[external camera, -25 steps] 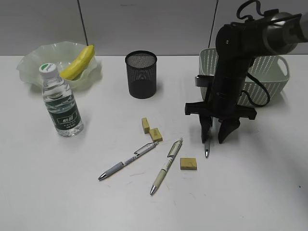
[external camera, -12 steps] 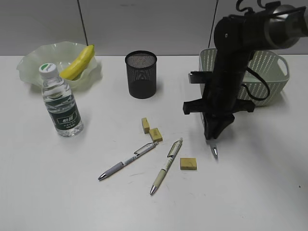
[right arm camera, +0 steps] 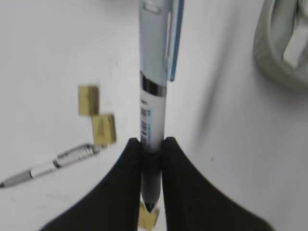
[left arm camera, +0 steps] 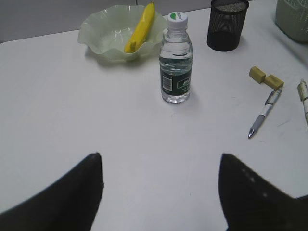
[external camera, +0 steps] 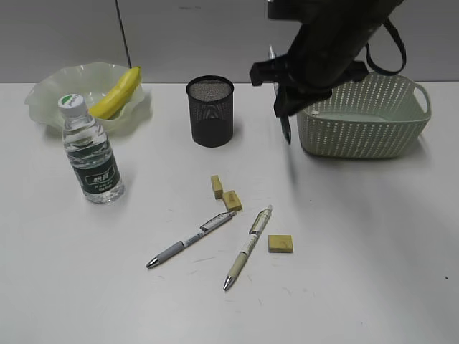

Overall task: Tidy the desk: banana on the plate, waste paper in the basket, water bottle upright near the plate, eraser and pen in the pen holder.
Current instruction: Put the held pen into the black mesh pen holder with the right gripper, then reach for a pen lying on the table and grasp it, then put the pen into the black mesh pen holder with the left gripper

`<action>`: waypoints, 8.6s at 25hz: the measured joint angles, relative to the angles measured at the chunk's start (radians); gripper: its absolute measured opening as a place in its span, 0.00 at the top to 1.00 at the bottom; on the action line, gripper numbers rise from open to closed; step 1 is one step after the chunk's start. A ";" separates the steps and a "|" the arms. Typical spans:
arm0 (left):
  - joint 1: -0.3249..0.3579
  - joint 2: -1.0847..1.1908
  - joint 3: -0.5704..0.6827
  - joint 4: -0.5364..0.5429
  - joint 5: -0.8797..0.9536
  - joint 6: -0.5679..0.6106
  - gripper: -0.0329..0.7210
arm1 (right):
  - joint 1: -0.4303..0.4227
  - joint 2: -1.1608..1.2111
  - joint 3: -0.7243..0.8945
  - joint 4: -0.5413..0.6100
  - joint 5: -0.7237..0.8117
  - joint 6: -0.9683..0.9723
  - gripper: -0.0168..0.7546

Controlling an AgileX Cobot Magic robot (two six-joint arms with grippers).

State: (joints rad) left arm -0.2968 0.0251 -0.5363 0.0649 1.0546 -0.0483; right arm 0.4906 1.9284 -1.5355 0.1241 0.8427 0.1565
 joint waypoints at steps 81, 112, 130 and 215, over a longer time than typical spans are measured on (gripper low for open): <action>0.000 0.000 0.000 -0.002 0.000 0.000 0.21 | 0.068 -0.416 0.215 -0.124 -0.034 -0.193 0.28; 0.000 0.452 -0.082 -0.269 -0.422 0.169 0.21 | 0.069 -1.766 1.018 -0.111 0.016 -0.196 0.28; -0.223 1.281 -0.319 -0.503 -0.547 0.586 0.21 | 0.069 -1.767 1.018 -0.110 0.023 -0.197 0.45; -0.272 1.892 -1.075 -0.208 -0.930 0.136 0.81 | 0.070 -1.935 1.025 -0.111 -0.002 -0.197 0.52</action>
State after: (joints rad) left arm -0.5684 1.9170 -1.6117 -0.1429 0.1246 0.0879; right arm 0.5605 -0.0065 -0.5108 0.0127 0.8405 -0.0403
